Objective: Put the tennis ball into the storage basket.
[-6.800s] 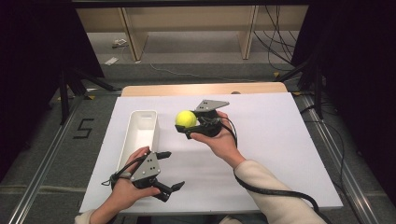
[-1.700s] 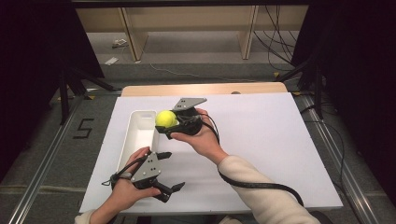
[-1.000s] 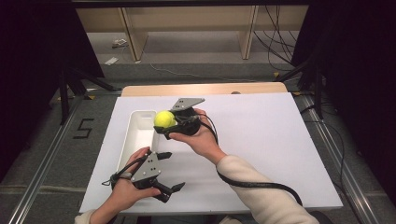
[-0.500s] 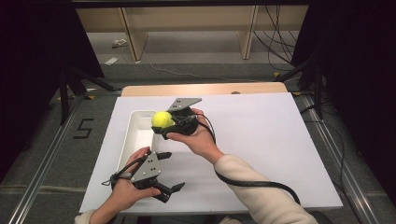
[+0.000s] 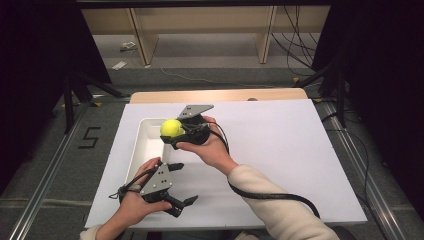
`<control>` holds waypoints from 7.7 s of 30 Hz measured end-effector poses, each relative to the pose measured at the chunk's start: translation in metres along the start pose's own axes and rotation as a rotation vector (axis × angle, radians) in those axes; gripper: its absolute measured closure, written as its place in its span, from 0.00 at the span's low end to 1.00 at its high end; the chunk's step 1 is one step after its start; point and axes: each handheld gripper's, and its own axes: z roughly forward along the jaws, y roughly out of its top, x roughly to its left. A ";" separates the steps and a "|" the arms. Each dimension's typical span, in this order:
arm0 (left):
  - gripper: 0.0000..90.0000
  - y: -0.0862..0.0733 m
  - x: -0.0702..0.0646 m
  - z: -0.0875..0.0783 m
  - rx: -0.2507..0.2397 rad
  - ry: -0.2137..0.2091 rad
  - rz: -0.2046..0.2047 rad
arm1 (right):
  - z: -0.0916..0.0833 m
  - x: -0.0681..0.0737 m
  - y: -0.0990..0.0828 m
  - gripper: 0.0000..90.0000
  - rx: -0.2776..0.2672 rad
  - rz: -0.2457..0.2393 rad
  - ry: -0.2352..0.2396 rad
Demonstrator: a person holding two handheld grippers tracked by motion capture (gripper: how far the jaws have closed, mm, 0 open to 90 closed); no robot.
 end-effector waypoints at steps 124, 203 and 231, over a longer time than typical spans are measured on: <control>0.00 0.000 -0.001 0.000 0.003 -0.010 0.009 | 0.046 0.010 0.014 0.30 0.067 -0.006 0.084; 0.00 0.001 -0.002 0.000 0.009 -0.013 0.019 | 0.079 0.013 0.008 0.29 0.150 -0.016 0.123; 0.00 0.001 -0.002 0.000 0.009 -0.015 0.019 | 0.090 0.012 -0.001 0.29 0.197 -0.035 0.133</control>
